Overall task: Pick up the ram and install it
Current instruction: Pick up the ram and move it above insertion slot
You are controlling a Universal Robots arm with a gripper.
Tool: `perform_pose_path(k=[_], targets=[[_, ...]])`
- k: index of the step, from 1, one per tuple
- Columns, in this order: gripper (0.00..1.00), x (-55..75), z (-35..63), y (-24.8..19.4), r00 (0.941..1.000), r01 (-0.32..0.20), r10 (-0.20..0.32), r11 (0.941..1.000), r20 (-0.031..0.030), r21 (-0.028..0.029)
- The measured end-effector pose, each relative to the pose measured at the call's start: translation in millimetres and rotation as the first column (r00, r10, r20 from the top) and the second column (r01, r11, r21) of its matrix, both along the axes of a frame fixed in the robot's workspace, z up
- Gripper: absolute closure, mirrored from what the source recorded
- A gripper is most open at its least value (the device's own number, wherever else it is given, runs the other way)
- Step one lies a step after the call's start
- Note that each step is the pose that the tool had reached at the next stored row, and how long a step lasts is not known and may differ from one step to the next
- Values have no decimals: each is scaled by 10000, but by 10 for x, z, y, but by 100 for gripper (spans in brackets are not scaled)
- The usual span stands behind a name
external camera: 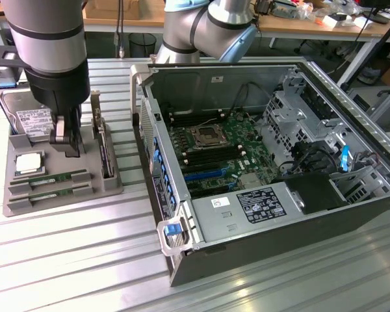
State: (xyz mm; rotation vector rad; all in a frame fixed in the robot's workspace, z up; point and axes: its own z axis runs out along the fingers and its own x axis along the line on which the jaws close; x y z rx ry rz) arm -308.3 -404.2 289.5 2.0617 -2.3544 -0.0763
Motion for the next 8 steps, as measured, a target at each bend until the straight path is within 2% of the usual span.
perform_pose_path(k=[8], targets=[[64,0,-94,0,10000,0,0,10000,-1,-1]])
